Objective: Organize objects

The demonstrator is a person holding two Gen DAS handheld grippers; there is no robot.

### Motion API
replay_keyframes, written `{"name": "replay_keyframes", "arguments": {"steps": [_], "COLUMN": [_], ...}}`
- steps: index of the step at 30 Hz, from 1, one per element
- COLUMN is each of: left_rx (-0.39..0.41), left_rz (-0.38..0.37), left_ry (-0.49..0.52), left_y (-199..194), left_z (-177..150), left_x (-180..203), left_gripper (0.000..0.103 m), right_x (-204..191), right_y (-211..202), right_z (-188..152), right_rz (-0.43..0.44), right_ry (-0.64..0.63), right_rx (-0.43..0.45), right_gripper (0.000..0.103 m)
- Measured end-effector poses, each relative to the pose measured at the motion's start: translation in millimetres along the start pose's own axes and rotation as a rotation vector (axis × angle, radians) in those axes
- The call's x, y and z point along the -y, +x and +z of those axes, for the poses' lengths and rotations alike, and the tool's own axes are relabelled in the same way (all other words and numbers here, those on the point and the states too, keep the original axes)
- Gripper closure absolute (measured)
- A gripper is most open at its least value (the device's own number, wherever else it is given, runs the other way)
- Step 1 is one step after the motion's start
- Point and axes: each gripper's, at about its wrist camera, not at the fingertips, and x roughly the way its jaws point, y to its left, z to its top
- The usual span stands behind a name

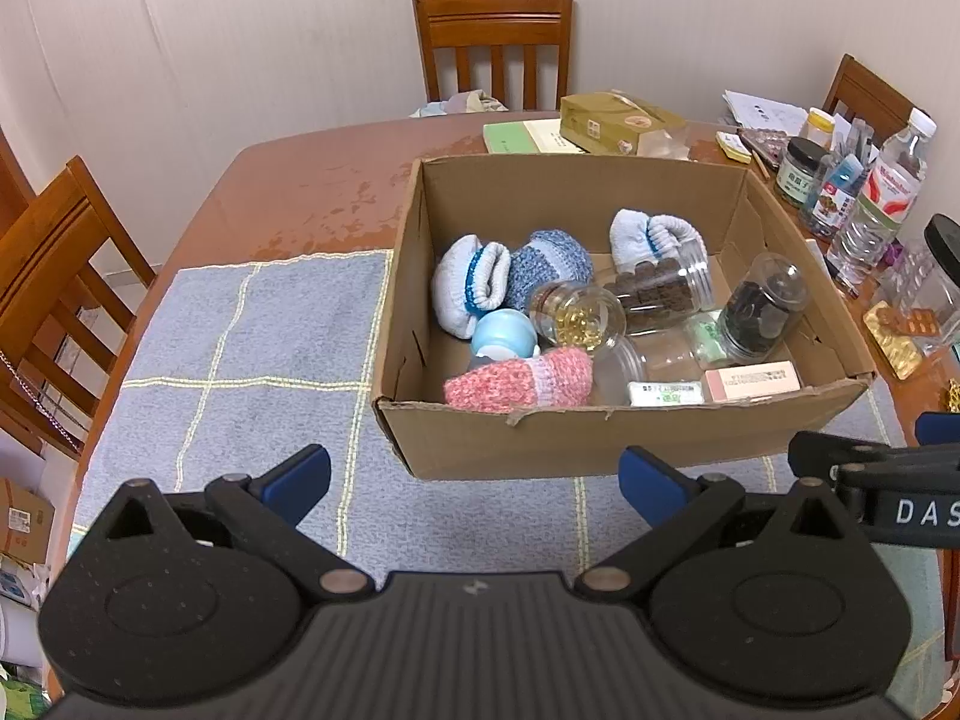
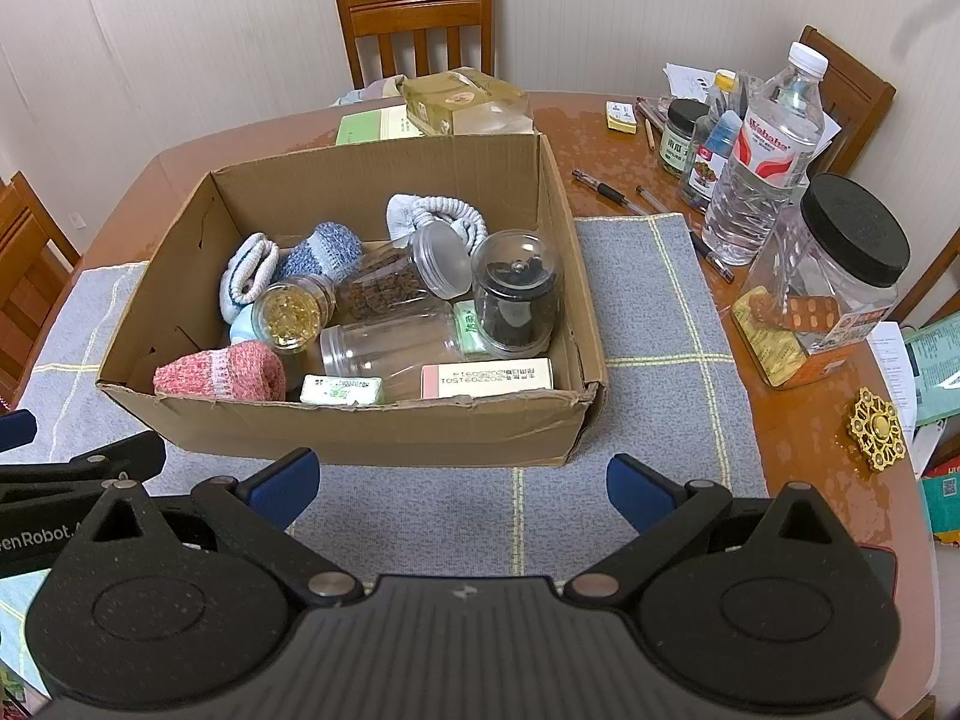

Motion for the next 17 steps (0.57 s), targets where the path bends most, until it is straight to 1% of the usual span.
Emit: {"name": "replay_keyframes", "arguments": {"steps": [17], "left_rx": [-0.005], "left_rz": [0.004], "left_ry": [0.002], "left_y": [1.1], "left_z": [-0.1], "left_x": [0.6], "left_gripper": [0.001], "right_x": [0.2], "right_y": [1.9], "right_z": [-0.1], "right_rz": [-0.001], "right_ry": [0.000], "right_rx": [-0.007], "right_gripper": [0.000]}}
